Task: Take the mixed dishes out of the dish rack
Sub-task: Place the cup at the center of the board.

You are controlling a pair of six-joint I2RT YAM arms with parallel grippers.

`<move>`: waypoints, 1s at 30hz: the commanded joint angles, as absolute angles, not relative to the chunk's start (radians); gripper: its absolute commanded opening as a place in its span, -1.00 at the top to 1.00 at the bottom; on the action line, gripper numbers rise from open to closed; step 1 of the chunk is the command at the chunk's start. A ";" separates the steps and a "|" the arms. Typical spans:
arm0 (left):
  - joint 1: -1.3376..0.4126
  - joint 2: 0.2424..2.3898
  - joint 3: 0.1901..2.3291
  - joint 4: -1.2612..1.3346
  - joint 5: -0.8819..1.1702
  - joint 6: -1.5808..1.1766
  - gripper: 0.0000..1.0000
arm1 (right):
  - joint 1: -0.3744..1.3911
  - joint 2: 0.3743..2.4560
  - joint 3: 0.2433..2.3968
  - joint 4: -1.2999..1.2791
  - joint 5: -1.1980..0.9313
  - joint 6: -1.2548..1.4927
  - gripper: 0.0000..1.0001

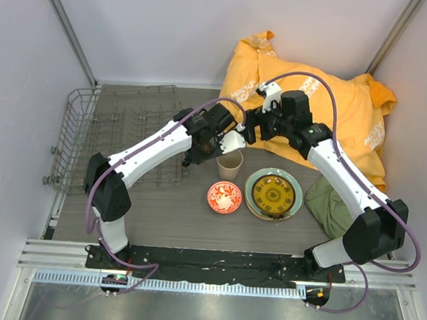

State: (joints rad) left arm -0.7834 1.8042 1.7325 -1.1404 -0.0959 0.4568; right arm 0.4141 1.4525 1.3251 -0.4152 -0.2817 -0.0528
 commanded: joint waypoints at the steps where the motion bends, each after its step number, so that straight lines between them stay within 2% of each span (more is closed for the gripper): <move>1: -0.785 1.801 1.769 -1.080 -0.123 0.477 1.00 | 0.416 1.405 1.321 -0.373 -0.301 -0.049 -0.71; 16: -0.781 1.868 1.749 -0.994 -0.121 0.384 1.00 | 0.413 1.393 1.304 -0.368 -0.305 -0.051 -0.71; 30: -0.735 1.922 1.740 -0.969 -0.011 0.341 1.00 | 0.410 1.387 1.295 -0.362 -0.311 -0.051 -0.71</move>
